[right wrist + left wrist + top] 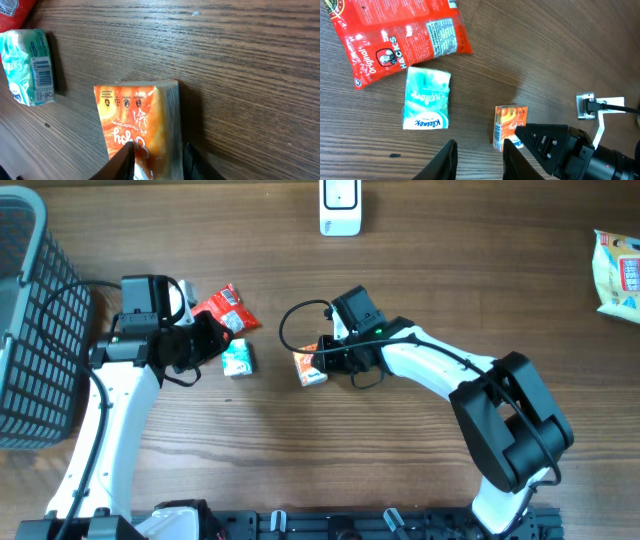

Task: Scan the item barcode
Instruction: 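Grasp the orange tissue pack with the right gripper and lift it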

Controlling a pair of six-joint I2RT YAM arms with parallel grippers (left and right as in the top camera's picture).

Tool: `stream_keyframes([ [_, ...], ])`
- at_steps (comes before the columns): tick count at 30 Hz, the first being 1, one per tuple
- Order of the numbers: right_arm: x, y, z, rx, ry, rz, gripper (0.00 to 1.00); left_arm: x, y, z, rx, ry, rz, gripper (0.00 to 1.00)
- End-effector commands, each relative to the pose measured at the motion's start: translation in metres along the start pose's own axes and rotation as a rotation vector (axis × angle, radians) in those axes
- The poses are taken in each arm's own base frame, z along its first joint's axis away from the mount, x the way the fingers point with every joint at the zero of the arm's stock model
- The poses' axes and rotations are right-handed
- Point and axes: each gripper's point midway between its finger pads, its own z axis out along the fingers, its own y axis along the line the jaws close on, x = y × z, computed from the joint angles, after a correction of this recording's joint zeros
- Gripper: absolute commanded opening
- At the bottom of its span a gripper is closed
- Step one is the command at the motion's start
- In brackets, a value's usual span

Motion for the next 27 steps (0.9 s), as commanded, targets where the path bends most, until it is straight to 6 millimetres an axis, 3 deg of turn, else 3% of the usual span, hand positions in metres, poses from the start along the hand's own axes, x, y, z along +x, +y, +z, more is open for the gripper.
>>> stream_keyframes([
  [1,0.006,-0.005,0.005,-0.004,0.03,0.033,0.28,-0.002,0.001,-0.001,-0.008,-0.007,0.0,0.26],
  [8,0.009,0.005,0.004,-0.06,0.057,0.034,0.04,-0.002,0.001,-0.001,-0.008,-0.007,0.0,0.26],
  [15,0.002,0.002,-0.008,-0.164,0.087,0.091,0.04,-0.002,0.001,-0.001,-0.008,-0.006,0.0,0.26],
  [19,-0.007,0.003,-0.026,-0.298,0.113,0.137,0.04,-0.002,0.001,-0.001,-0.01,-0.004,-0.001,0.27],
  [22,-0.018,0.007,-0.051,-0.472,0.119,0.119,0.04,-0.001,0.001,-0.001,-0.01,-0.003,-0.001,0.27],
  [27,-0.036,-0.004,-0.089,-0.659,0.085,0.121,0.04,-0.001,0.002,-0.001,-0.01,-0.003,-0.002,0.27],
])
